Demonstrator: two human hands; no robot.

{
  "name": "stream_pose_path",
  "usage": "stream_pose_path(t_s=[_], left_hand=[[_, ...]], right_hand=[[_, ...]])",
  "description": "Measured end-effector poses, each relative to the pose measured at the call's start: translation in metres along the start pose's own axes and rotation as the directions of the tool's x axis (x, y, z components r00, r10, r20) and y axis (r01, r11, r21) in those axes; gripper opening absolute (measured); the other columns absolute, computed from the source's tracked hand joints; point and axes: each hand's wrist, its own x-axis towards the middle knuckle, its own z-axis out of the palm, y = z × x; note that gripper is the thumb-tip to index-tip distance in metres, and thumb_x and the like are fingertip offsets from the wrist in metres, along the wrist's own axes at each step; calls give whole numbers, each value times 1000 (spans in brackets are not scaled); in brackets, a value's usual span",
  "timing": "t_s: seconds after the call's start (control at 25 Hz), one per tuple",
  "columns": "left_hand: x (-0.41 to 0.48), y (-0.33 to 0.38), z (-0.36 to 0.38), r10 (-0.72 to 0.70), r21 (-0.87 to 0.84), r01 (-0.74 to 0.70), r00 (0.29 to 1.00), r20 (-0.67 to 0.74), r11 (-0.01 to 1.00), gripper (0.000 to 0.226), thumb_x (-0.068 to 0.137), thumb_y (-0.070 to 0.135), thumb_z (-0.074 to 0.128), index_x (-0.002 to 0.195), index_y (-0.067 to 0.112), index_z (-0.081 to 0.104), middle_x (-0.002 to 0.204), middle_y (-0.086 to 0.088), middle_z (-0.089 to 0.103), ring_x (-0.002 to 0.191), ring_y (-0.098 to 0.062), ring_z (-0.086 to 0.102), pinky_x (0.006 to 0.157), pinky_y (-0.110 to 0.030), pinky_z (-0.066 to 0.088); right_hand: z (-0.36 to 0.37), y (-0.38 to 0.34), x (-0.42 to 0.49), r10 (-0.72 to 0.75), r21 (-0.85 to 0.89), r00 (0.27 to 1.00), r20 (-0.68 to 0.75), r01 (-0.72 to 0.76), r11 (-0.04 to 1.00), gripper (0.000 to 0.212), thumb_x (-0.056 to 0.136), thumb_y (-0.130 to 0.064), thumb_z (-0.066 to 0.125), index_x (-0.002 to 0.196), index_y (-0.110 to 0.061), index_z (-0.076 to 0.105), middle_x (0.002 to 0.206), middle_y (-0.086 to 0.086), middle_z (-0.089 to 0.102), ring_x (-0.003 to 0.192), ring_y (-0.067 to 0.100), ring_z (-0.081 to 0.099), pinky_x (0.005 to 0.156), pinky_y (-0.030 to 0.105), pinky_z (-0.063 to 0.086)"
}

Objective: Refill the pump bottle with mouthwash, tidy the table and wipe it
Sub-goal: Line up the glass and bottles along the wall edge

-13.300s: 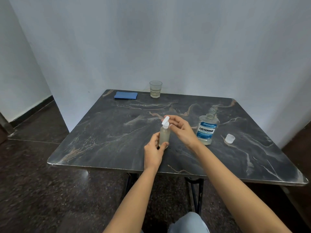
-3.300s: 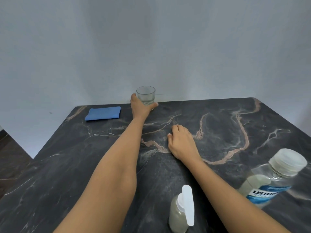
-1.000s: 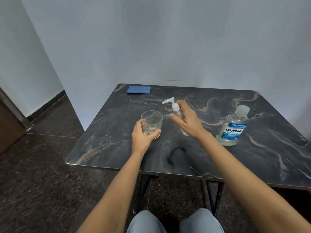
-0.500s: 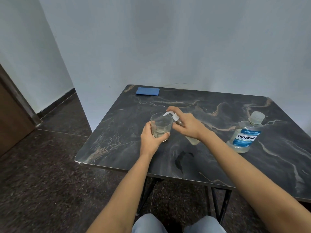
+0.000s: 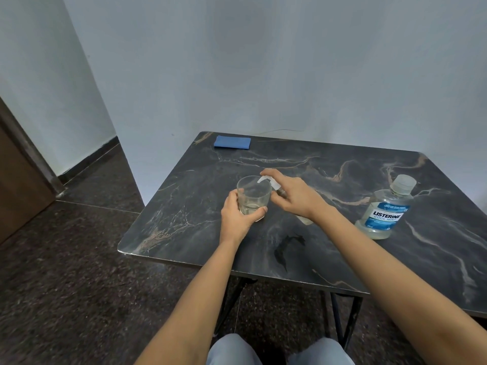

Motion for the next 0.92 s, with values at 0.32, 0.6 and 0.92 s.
stream_pose_path(t_s=[0.32, 0.6, 0.92], left_hand=[[0, -2, 0, 1, -11, -1, 1000, -5, 1000, 56, 59, 46, 85, 104, 38, 53, 111, 13, 63, 102, -5, 62, 89, -37, 55], [1, -2, 1, -5, -4, 5, 1000, -2, 1000, 58, 58, 48, 85, 105, 37, 53, 112, 13, 63, 103, -6, 62, 89, -38, 55], [1, -3, 0, -2, -2, 2, 1000, -2, 1000, 57, 58, 48, 85, 104, 38, 53, 112, 13, 63, 103, -5, 62, 89, -37, 55]], right_hand=[[5, 1, 1, 23, -62, 1000, -10, -23, 998, 32, 90, -14, 50, 122, -16, 46, 65, 9, 59, 53, 16, 45, 52, 12, 28], [12, 8, 4, 40, -71, 999, -1, -40, 997, 37, 89, -15, 51, 125, -20, 44, 70, 10, 62, 55, 21, 52, 53, 10, 28], [13, 6, 3, 43, -38, 998, -36, -45, 998, 37, 91, -15, 50, 127, -18, 43, 65, 9, 61, 55, 18, 50, 61, 0, 30]])
